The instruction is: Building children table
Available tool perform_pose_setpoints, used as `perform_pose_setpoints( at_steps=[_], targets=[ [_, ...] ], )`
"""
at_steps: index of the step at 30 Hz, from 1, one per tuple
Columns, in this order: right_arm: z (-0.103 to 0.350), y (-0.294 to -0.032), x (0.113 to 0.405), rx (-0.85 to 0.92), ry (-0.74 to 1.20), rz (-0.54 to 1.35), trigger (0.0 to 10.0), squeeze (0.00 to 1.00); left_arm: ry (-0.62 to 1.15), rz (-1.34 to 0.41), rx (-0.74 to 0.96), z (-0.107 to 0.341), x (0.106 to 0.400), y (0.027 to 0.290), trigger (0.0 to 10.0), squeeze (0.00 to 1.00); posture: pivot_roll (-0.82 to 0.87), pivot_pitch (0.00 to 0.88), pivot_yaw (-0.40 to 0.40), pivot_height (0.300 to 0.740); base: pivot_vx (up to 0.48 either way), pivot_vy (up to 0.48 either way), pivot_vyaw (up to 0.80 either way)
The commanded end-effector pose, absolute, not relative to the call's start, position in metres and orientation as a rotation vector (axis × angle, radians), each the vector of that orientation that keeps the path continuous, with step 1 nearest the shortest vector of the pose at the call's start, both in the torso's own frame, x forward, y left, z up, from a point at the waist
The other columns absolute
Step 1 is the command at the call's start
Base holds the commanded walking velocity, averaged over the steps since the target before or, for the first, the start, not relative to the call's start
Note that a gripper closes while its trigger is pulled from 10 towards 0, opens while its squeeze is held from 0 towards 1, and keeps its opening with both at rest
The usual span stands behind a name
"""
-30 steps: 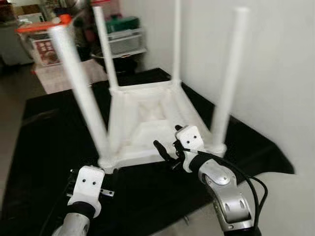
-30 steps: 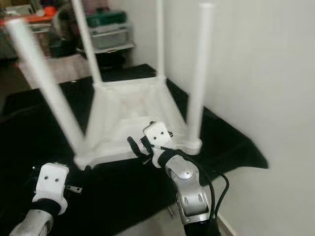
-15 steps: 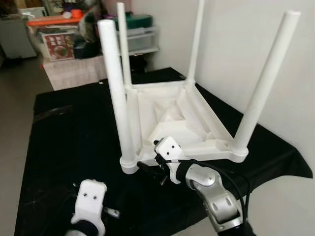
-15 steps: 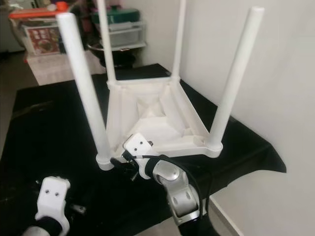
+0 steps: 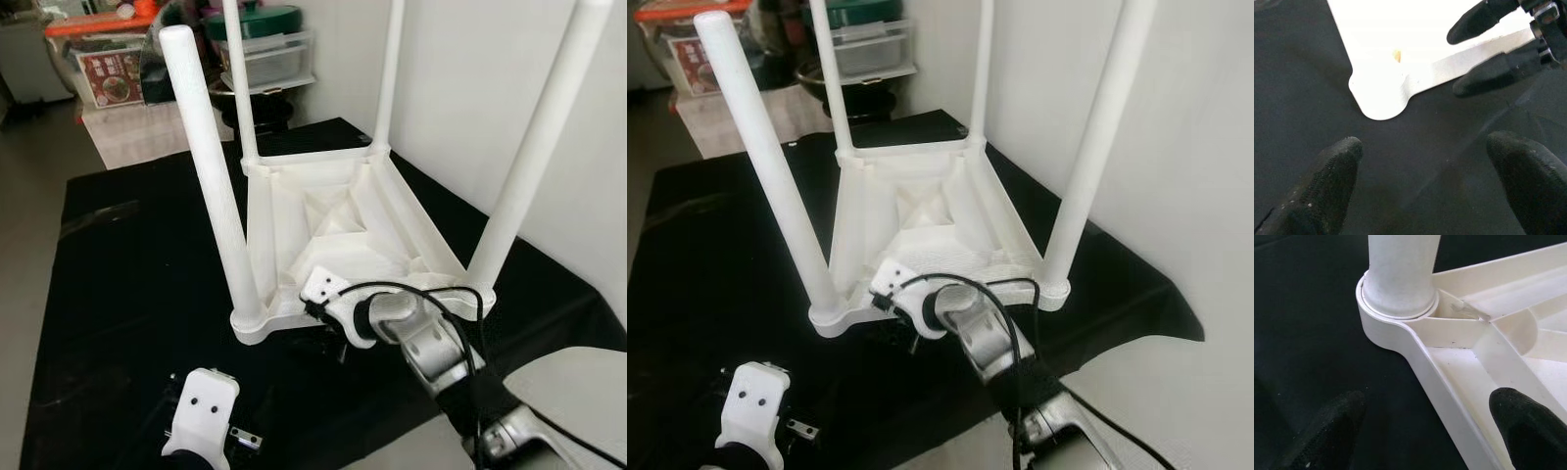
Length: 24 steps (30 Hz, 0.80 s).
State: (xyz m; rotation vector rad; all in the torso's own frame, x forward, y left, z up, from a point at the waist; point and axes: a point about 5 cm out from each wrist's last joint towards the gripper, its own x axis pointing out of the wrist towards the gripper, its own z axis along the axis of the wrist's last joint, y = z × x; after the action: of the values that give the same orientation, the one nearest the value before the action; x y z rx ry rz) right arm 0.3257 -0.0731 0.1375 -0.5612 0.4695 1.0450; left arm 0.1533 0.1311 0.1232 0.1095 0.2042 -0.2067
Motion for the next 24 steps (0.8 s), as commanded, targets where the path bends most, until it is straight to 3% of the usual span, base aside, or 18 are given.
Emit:
perform_pose_setpoints(
  at_steps=[1, 3, 10, 11, 12, 20, 24],
  targets=[
    [0.138, -0.072, 0.329, -0.557, 0.503, 1.054, 10.0, 0.00, 0.216, -0.218, 0.103, 0.124, 0.150, 0.130, 10.0, 0.00, 0.11, 0.085, -0.007, 0.740, 0.000, 0.000, 0.00],
    [0.147, -0.072, 0.343, -0.607, 0.525, 1.013, 10.0, 0.00, 0.220, -0.220, 0.101, 0.125, 0.146, 0.129, 10.0, 0.00, 0.11, 0.094, -0.014, 0.740, 0.000, 0.000, 0.00],
    [0.147, -0.072, 0.350, -0.656, 0.614, 1.010, 10.0, 0.00, 0.220, -0.221, 0.100, 0.125, 0.144, 0.127, 10.0, 0.00, 0.12, 0.101, -0.024, 0.740, 0.000, 0.000, 0.00],
    [0.147, -0.071, 0.351, -0.677, 0.634, 1.016, 4.6, 0.00, 0.221, -0.222, 0.099, 0.125, 0.143, 0.127, 10.0, 0.00, 0.12, 0.102, -0.030, 0.740, 0.000, 0.000, 0.00],
    [0.147, -0.071, 0.351, -0.704, 0.644, 1.032, 0.0, 0.00, 0.221, -0.222, 0.099, 0.125, 0.143, 0.127, 10.0, 0.00, 0.12, 0.102, -0.033, 0.740, 0.000, 0.000, 0.00],
    [0.150, -0.065, 0.354, -0.791, 0.643, 1.099, 0.0, 0.00, 0.222, -0.222, 0.091, 0.124, 0.143, 0.125, 10.0, 0.00, 0.12, 0.097, -0.052, 0.740, 0.000, 0.000, 0.00],
    [0.161, -0.045, 0.347, -0.719, 0.470, 1.252, 0.0, 0.00, 0.220, -0.223, 0.090, 0.124, 0.143, 0.125, 10.0, 0.00, 0.12, 0.093, -0.055, 0.740, 0.000, 0.000, 0.00]
  ],
)
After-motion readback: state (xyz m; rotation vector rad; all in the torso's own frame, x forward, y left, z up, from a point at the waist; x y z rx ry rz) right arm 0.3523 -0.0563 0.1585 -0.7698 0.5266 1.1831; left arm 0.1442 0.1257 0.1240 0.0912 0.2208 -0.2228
